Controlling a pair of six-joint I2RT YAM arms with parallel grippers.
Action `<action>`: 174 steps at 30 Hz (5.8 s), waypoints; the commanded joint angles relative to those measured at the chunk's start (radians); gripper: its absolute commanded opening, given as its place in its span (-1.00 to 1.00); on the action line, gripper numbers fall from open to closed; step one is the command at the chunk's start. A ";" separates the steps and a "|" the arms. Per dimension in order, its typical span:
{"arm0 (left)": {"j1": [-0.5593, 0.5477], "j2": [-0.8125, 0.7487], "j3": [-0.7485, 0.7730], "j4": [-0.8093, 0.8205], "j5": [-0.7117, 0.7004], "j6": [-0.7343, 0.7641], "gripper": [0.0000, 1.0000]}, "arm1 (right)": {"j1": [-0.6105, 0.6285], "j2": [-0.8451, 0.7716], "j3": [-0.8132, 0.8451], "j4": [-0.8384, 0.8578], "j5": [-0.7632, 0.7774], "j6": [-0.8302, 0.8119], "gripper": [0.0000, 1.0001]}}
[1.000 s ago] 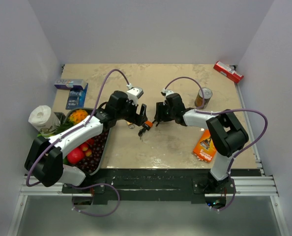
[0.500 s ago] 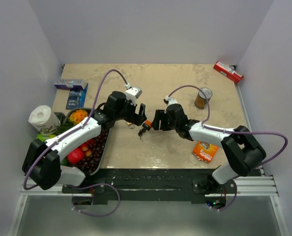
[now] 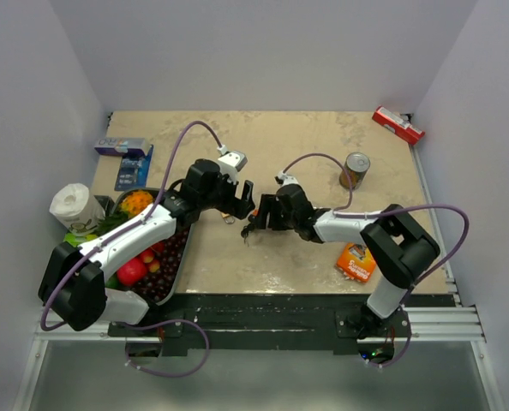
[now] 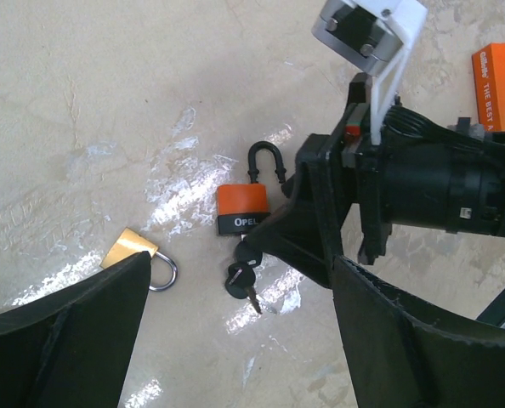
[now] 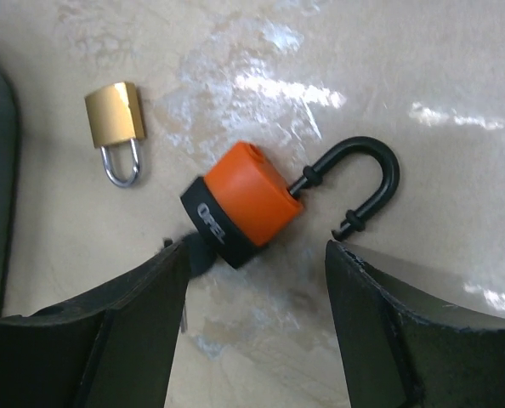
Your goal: Unlock with the key
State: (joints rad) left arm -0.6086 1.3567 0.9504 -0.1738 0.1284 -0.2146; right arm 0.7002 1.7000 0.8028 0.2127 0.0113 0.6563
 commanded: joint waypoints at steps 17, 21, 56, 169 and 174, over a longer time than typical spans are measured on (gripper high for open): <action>0.006 -0.028 -0.006 0.026 0.008 0.027 0.82 | 0.054 0.144 0.245 -0.133 0.211 -0.086 0.39; 0.006 -0.036 -0.007 0.022 -0.010 0.018 0.82 | 0.068 0.132 0.216 -0.136 0.233 -0.092 0.39; 0.225 -0.191 -0.062 0.086 0.017 -0.054 0.85 | 0.046 0.202 0.312 -0.323 0.428 -0.197 -0.22; 0.225 -0.153 -0.061 0.092 0.100 -0.052 0.74 | -0.401 -0.076 -0.068 -0.137 0.194 -0.041 -0.70; 0.225 -0.163 -0.070 0.120 0.151 -0.048 0.75 | -0.400 -0.137 -0.065 -0.138 0.165 -0.053 -1.00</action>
State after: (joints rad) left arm -0.3862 1.2114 0.8875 -0.1200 0.2268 -0.2756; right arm 0.3016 1.6272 0.7456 0.0925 0.1722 0.6029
